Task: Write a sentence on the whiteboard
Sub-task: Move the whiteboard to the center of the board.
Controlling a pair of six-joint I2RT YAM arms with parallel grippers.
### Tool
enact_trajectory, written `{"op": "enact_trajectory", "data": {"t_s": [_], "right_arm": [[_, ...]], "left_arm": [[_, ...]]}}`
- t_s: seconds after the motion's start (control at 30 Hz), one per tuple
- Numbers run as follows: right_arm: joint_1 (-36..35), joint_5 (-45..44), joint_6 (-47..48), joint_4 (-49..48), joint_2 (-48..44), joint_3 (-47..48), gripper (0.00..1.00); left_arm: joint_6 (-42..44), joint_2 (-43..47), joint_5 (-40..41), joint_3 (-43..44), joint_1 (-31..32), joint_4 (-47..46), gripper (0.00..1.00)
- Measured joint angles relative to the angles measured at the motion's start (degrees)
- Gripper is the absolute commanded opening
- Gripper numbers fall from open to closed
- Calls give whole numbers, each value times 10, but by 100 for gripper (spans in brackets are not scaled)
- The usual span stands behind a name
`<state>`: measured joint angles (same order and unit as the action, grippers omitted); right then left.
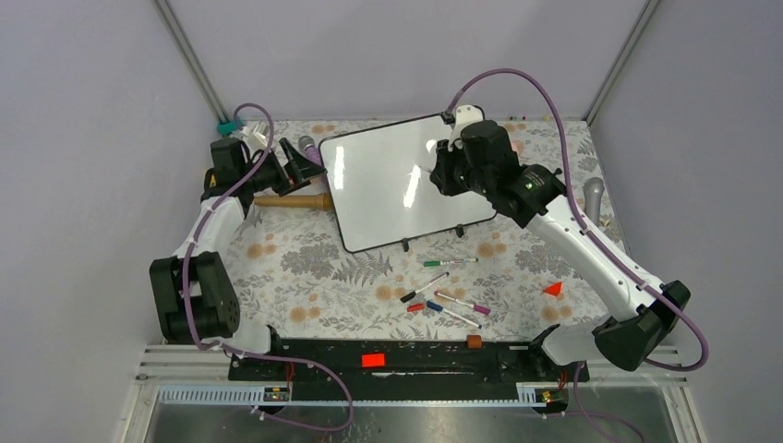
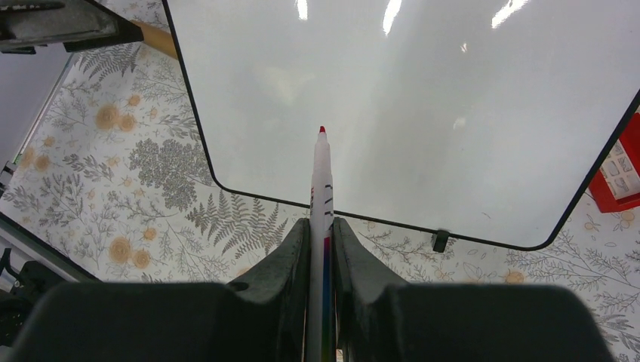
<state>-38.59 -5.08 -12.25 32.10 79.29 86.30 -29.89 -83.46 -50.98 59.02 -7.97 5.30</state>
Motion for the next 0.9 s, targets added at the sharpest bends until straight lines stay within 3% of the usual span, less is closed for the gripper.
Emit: {"op": "enact_trajectory", "data": {"t_s": [0.33,0.47,0.6,0.77,0.9], "right_arm": [[0,2,3,-1,14,9,0],[0,3,3,-3,25,17,0],[0,11,0,-3,35,21,0],[0,18,-2,-3,44,29,0],[0,18,-2,-3,47,35,0]], "left_arm": [[-39,-88,-51,15,-3,-62,96],[-53,-86,-70,-42,-3,-196,87],[-84,-87,-80,-111,-3,-345,85],[-119,-124,-112,-115,-3,-508,80],[-131,-139,-128,-115,-3,-574,77]]}}
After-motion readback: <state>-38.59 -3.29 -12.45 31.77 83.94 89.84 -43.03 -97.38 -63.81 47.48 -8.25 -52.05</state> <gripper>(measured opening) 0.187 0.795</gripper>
